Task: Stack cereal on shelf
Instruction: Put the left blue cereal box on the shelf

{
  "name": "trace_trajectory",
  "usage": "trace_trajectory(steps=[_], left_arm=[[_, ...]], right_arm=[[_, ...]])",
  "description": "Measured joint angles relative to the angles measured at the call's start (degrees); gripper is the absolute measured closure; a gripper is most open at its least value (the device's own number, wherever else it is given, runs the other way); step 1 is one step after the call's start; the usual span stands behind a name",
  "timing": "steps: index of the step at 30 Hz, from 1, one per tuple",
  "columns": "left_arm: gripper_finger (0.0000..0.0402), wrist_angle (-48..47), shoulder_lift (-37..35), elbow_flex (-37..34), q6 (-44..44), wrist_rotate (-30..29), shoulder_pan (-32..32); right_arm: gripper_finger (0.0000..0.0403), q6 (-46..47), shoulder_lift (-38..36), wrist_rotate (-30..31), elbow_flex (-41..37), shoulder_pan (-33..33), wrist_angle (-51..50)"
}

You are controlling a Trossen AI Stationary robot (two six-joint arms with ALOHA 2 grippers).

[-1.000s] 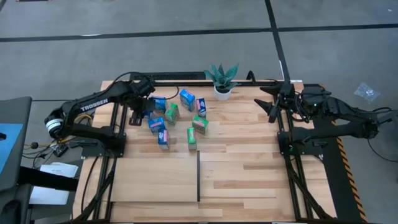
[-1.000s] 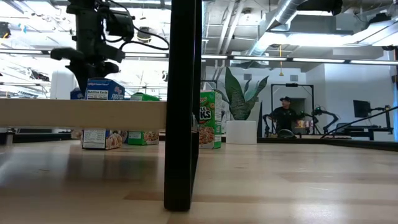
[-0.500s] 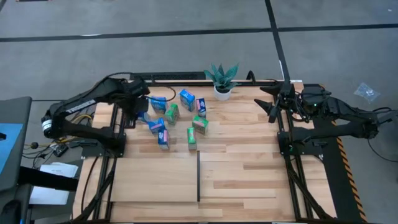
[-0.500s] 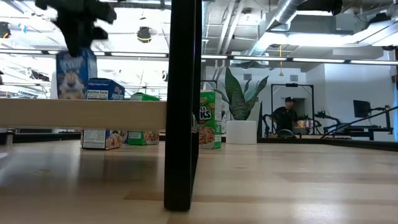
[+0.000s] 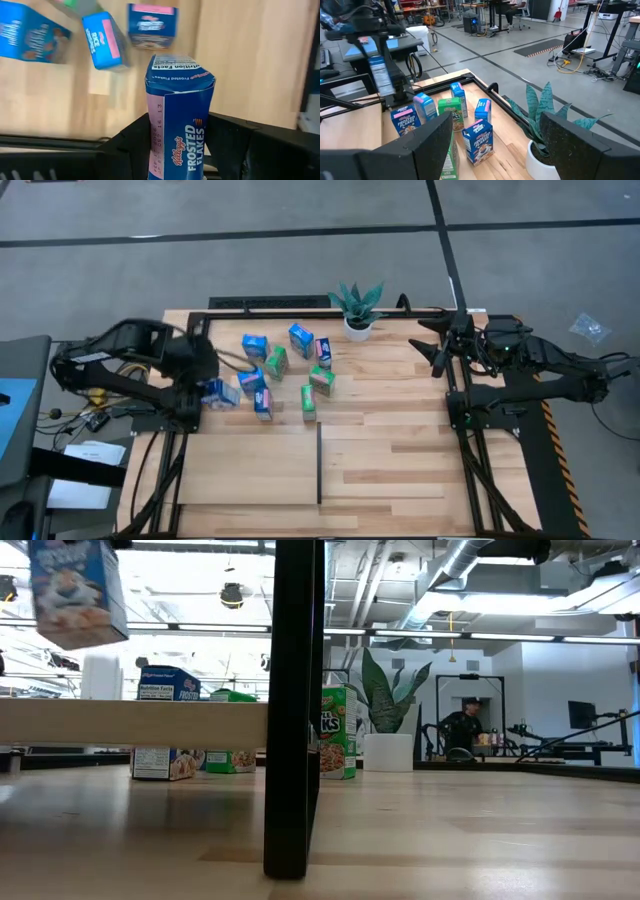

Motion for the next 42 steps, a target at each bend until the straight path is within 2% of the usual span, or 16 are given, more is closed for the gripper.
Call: trace_trajectory(steps=[12,16,22,26,30,35,42], left_arm=[[0.0245,13.24,12.1,-0.02,-18.76,-0.43,-27.8],[0.0245,13.15,16.57,-0.02,-24.95,-0.95,-36.36],[0.0245,9.09,19.81,-0.04,-34.35,-7.1,-45.74],[0.0245,4.67,20.05,-0.04,-39.72,-10.97,-50.31],[0.0245,0.32,17.89,-0.07,-43.4,-12.44,-52.16],[0.0245,5.21,15.45,-0.07,-44.59,-11.85,-52.73],[0.0245,1.68,15.49,-2.09,-45.45,-13.64,-52.59]], right_arm=[[0.0081,0.55,0.02,0.0,0.01,0.01,0.01],[0.0081,0.63,0.01,-0.02,0.0,0.02,0.01],[0.0081,0.61,0.02,-0.01,0.0,0.02,0.01],[0.0081,0.61,0.02,0.0,0.0,0.02,0.02],[0.0081,0.59,0.02,-0.01,0.0,0.02,0.01],[0.0081,0.67,0.02,-0.02,0.0,0.01,0.02],[0.0081,1.58,0.02,-0.02,0.0,0.02,0.02]])
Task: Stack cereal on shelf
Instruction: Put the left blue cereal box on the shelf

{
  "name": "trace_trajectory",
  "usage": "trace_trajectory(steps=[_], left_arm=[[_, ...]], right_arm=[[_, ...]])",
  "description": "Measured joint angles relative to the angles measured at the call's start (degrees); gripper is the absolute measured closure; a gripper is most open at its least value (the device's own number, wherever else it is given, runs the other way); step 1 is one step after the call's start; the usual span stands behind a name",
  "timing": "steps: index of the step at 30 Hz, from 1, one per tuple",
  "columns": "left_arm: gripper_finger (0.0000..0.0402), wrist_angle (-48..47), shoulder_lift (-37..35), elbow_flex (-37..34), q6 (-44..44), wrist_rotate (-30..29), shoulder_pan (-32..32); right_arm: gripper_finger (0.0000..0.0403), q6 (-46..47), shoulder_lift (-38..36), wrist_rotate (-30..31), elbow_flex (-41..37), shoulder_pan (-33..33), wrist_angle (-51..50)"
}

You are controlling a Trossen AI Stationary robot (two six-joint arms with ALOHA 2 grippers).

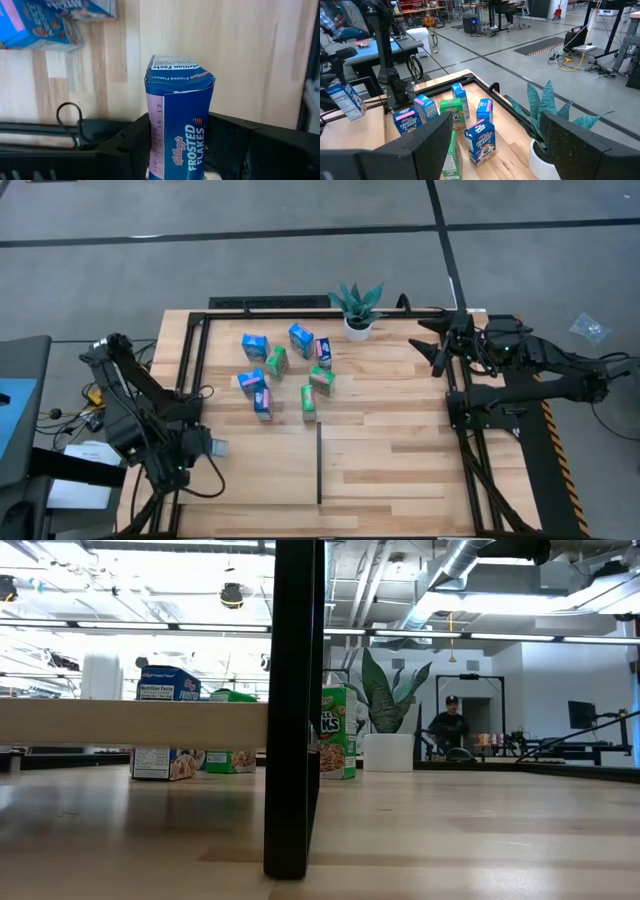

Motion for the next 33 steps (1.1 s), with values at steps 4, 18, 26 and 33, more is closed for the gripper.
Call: trace_trajectory(steps=[4,18,26,33], left_arm=[[0.0245,0.82,-0.19,-2.69,2.53,2.9,-0.06],[0.0245,4.09,-13.1,-14.55,-0.28,3.3,1.84],[0.0245,7.02,-13.36,-18.58,5.72,4.84,4.64],[0.0245,8.32,-13.4,-19.04,6.79,5.12,6.33]], right_arm=[[0.0081,-0.06,0.0,0.0,0.0,-0.02,0.0],[0.0081,-0.03,0.0,0.02,0.0,0.0,0.0],[0.0081,0.57,0.0,0.02,0.0,0.0,0.02],[0.0081,0.37,0.0,0.02,0.0,-0.01,0.02]])
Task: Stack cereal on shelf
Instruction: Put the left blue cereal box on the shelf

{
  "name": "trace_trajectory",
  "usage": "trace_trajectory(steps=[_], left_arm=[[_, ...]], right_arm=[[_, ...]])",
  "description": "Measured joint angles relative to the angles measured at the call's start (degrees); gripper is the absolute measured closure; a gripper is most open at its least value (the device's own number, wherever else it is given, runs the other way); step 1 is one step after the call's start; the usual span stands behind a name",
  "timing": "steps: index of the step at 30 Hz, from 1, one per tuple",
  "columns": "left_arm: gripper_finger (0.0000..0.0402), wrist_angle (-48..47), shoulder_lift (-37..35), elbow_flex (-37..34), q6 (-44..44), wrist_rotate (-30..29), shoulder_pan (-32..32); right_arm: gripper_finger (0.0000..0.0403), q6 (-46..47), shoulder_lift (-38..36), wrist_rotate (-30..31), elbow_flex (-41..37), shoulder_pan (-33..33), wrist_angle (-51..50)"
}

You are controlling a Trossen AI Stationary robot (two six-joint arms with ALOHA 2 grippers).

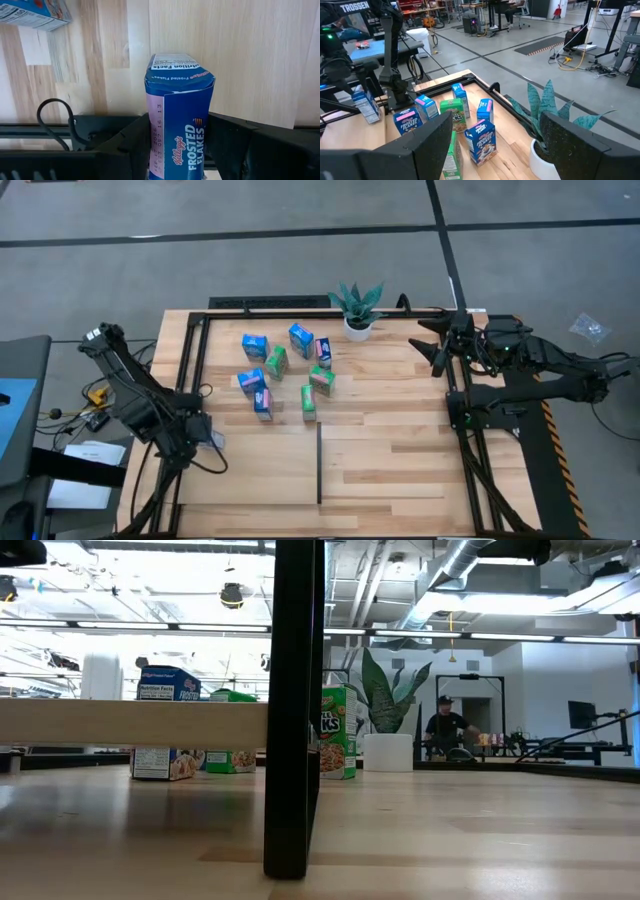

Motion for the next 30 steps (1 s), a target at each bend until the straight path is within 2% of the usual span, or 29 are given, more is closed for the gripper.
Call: trace_trajectory(steps=[11,22,30], left_arm=[[0.0241,0.89,0.02,0.0,3.82,2.48,2.18],[0.0169,1.05,0.02,0.0,5.07,3.61,3.39],[0.0154,1.04,0.02,0.0,2.93,4.4,3.37]], right_arm=[[0.0081,0.01,0.0,0.0,0.0,0.0,-0.02],[0.0081,0.03,0.0,-0.01,0.0,-0.01,-0.02],[0.0081,-0.31,0.0,0.0,0.0,0.01,-0.02]])
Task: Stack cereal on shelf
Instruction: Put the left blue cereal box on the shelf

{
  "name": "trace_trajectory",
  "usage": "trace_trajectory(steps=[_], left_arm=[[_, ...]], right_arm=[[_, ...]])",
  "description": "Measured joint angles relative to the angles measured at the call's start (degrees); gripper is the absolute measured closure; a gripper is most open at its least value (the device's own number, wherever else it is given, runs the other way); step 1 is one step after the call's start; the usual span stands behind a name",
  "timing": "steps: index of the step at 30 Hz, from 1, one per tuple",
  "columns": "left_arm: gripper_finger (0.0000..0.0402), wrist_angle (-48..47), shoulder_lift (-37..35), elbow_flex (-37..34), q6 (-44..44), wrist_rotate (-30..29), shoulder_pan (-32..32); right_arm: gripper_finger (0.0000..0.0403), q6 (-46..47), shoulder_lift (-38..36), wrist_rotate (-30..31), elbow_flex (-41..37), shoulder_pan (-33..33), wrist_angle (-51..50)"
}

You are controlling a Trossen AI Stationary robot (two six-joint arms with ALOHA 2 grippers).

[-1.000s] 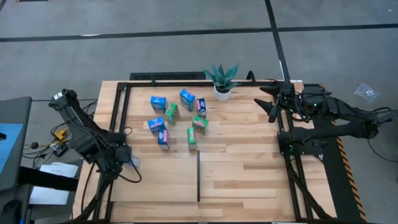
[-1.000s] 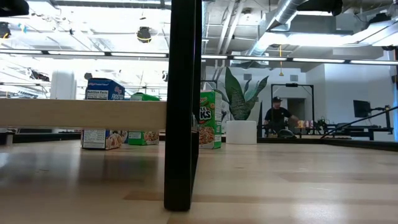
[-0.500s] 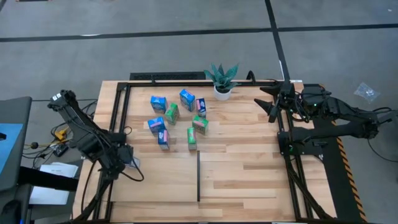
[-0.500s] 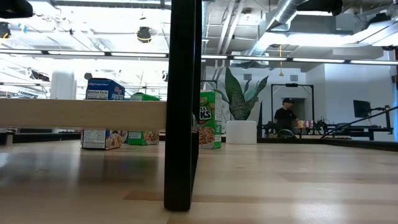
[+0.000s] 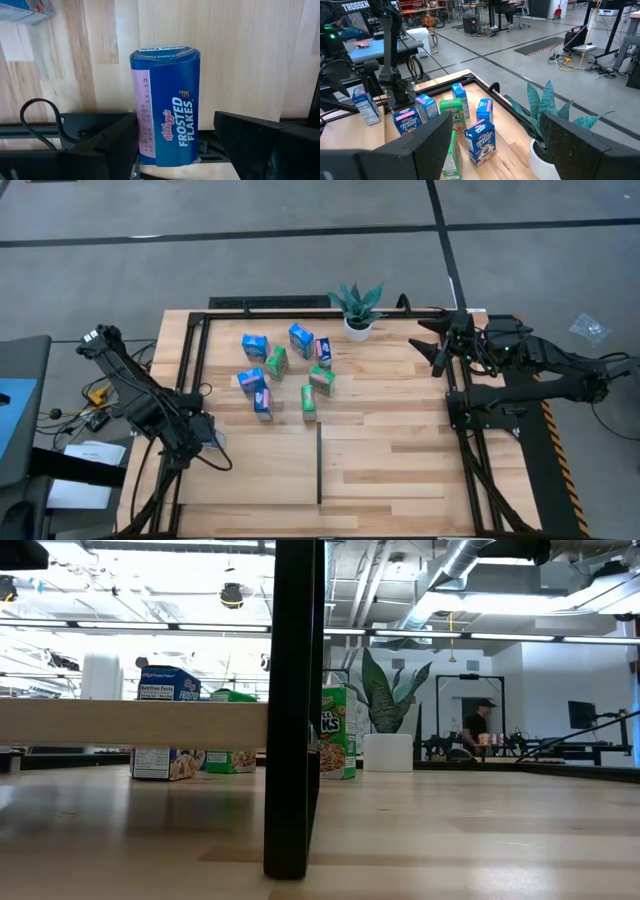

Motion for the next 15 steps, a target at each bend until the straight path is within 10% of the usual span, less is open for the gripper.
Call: trace_trajectory(steps=[15], left_arm=[[0.0154,-3.0,0.01,3.73,-4.2,-0.25,0.0]], right_arm=[[0.0081,-0.13,0.0,0.0,0.0,-0.02,-0.02]])
